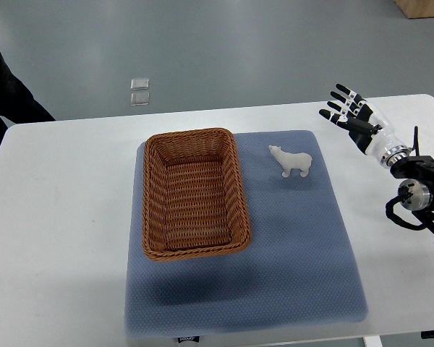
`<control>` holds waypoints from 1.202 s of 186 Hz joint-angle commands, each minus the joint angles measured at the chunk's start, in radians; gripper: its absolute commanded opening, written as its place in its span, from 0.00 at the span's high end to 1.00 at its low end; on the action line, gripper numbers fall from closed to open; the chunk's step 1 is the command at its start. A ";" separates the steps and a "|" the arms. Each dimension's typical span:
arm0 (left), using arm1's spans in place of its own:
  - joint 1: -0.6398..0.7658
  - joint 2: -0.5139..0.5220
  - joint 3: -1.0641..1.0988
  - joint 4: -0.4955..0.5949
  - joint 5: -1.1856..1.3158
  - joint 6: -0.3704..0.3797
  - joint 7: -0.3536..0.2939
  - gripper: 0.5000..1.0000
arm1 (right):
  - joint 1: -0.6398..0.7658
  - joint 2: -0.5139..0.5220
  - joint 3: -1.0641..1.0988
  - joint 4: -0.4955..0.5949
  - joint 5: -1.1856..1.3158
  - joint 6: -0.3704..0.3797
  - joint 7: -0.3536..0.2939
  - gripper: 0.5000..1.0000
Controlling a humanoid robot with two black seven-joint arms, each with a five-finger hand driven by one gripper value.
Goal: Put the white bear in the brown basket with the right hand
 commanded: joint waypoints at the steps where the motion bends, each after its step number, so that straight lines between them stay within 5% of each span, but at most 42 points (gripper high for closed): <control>1: 0.000 0.000 0.002 0.005 -0.001 -0.001 0.000 0.00 | 0.000 0.001 -0.001 0.000 0.000 -0.003 0.000 0.15; 224: 0.001 0.000 -0.001 0.010 -0.002 -0.001 0.000 0.00 | 0.006 -0.026 -0.004 0.000 -0.002 0.006 -0.002 0.15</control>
